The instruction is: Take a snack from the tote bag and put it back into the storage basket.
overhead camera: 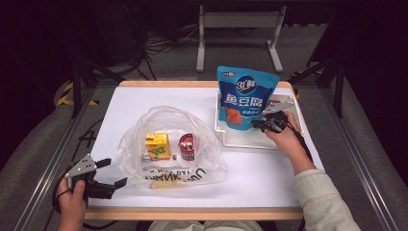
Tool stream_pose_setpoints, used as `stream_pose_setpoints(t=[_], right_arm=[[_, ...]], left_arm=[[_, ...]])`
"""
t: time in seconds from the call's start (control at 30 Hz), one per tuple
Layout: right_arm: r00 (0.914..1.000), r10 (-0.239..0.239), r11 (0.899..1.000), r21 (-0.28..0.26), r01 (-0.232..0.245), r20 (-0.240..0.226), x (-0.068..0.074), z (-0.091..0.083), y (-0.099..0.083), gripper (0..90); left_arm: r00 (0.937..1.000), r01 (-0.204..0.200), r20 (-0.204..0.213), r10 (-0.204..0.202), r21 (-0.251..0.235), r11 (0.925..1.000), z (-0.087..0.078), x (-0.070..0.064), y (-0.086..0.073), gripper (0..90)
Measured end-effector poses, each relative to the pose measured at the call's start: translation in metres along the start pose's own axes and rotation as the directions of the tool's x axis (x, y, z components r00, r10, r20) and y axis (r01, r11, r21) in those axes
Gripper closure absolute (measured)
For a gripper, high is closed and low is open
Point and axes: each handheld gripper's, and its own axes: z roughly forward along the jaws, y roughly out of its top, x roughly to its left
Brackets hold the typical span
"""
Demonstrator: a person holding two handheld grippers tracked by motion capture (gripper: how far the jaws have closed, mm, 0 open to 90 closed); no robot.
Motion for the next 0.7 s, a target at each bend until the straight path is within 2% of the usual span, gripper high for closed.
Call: stream_pose_setpoints(t=[0.17,0.27,0.43,0.7], right_arm=[[0.9985,0.026,0.998,-0.057,-0.029,-0.048,0.007,-0.010,0.005,85.6],[0.9983,0.024,0.997,-0.078,-0.028,-0.053,0.010,-0.014,0.009,83.9],[0.9940,0.039,0.987,-0.153,-0.054,-0.102,0.020,-0.029,0.021,74.8],[0.9880,0.027,0.974,-0.219,-0.060,-0.152,0.038,-0.039,0.039,61.3]], left_arm=[[1.0000,-0.001,-0.002,0.001,-0.004,1.0000,0.000,0.000,0.000,1.6],[1.0000,-0.004,-0.002,0.004,-0.007,1.0000,0.000,0.001,0.000,1.6],[0.9999,-0.011,-0.003,0.011,-0.005,0.9999,0.000,0.001,0.001,1.6],[1.0000,-0.005,-0.003,0.005,-0.008,1.0000,0.001,0.000,0.001,1.6]])
